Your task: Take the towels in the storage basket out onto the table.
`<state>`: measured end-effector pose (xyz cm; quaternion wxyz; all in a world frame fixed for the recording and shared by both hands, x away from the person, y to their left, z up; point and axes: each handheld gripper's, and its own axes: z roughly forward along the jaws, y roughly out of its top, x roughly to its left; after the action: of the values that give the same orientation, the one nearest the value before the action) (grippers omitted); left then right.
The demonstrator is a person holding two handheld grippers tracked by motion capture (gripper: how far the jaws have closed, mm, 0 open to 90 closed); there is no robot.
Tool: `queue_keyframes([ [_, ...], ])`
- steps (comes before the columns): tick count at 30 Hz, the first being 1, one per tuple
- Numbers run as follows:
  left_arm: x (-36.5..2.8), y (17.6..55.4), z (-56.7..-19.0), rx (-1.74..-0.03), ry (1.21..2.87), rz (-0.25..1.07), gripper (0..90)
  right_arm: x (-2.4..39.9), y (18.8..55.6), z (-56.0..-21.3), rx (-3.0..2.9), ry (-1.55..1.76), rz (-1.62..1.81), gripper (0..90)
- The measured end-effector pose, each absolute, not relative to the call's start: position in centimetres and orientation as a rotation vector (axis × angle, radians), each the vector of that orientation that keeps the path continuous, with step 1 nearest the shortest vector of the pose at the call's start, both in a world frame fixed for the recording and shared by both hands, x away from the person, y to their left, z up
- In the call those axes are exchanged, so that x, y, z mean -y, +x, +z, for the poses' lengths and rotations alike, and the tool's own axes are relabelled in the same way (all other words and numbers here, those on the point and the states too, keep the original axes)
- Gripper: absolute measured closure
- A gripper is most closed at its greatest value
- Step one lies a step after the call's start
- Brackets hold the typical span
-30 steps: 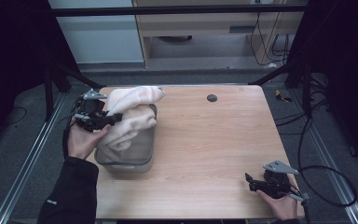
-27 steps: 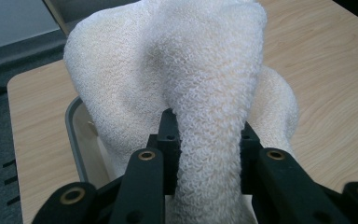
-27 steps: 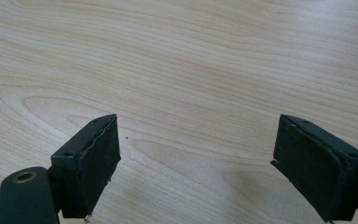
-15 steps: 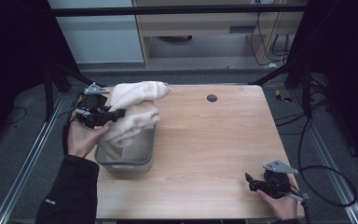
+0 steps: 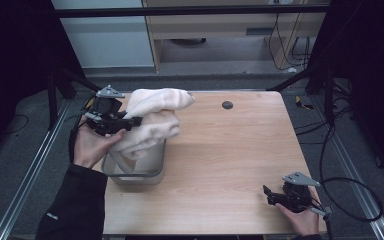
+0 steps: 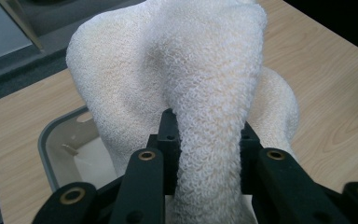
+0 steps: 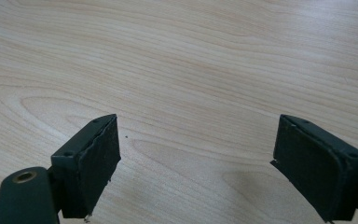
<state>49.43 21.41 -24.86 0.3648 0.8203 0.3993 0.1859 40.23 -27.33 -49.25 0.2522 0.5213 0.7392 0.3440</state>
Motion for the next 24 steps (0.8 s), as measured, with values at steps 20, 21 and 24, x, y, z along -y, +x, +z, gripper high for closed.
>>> queue_keyframes([
  [20, -16.6, 48.3, -23.7, -0.899, 2.186, 0.448, 71.2, 27.4, 40.2, -49.2, -2.006, 1.409, 0.936, 14.3],
  [21, -16.0, 48.3, -23.8, -0.882, 2.198, 0.441, 71.1, 27.4, 40.1, -49.2, -2.006, 1.416, 0.941, 14.3],
  [24, -15.3, 48.2, -23.9, -0.865, 2.21, 0.437, 71.1, 27.4, 40.1, -49.2, -2.006, 1.415, 0.94, 14.3],
])
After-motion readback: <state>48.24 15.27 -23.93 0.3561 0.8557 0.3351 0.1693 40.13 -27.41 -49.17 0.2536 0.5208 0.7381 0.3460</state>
